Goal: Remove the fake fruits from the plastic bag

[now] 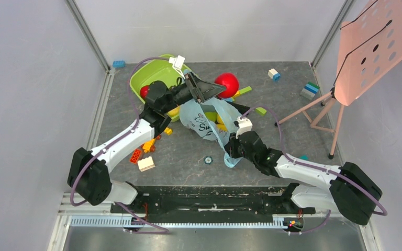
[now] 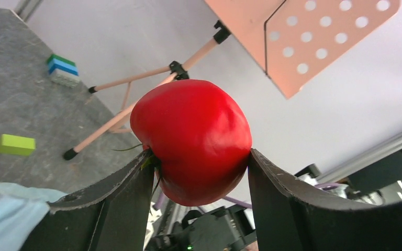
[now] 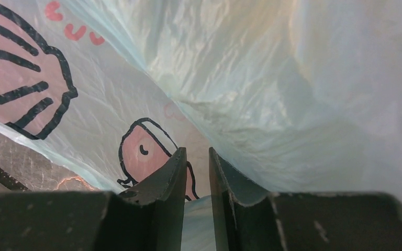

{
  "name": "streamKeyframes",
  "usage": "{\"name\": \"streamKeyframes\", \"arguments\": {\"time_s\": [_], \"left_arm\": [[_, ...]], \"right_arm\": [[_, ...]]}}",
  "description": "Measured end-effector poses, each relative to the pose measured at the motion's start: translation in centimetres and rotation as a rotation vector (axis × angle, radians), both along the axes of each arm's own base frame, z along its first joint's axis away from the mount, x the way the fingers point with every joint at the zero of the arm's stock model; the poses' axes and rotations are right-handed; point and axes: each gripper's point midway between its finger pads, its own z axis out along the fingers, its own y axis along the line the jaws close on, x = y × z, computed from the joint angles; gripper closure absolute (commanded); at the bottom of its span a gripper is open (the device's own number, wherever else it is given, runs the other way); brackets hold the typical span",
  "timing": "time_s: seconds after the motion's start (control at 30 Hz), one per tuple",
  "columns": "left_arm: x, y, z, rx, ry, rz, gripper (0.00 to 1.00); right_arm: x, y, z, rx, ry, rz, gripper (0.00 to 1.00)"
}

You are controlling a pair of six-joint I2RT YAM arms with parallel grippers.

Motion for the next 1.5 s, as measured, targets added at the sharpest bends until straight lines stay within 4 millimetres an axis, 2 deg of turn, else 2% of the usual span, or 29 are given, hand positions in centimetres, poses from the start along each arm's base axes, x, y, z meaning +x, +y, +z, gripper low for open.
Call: {"name": "streamKeyframes", "arguments": {"time_s": [0.2, 0.4, 0.6, 0.73, 0.93, 1.03, 1.13, 1.3, 1.5], "left_arm": [[-0.6, 0.0, 2.1, -0.09, 0.065, -0.033, 0.37], [-0.8, 0.4, 5.0, -0.256, 0.105, -0.058, 0.38], [-1.6, -0.4, 5.8, -0.363, 0.119, -0.105, 0.39], [-3.2, -1.1, 5.0, -0.376, 0.121, -0.136, 0.39], [-5.6, -1.1, 0.7, -0.332, 0.207, -0.148, 0.39], [-7.0, -0.9, -0.1, -0.312, 0.235, -0.156, 0.39], [-8.6, -0.4, 1.1, -0.319, 0.234, -0.169, 0.38], [-10.6, 1.8, 4.7, -0.387, 0.182, -0.161, 0.37], [-10.4, 3.9, 7.4, -0.496, 0.194, -0.101, 0.39]], "right_arm": [[0.1, 0.2, 0.5, 0.016, -0.012, 0.001, 0.74], [0.4, 0.5, 1.0, 0.034, -0.03, 0.002, 0.74], [0.5, 0.9, 1.7, 0.05, -0.062, 0.028, 0.73], [0.9, 1.3, 2.5, 0.051, -0.088, 0.042, 0.73], [2.1, 2.6, 4.3, 0.074, -0.125, 0.052, 0.73], [2.2, 2.8, 3.9, 0.07, -0.118, 0.055, 0.73], [2.2, 2.9, 3.1, 0.059, -0.103, 0.059, 0.73], [2.3, 3.1, 2.7, 0.059, -0.094, 0.058, 0.73], [2.3, 3.2, 2.5, 0.059, -0.089, 0.057, 0.73]]}}
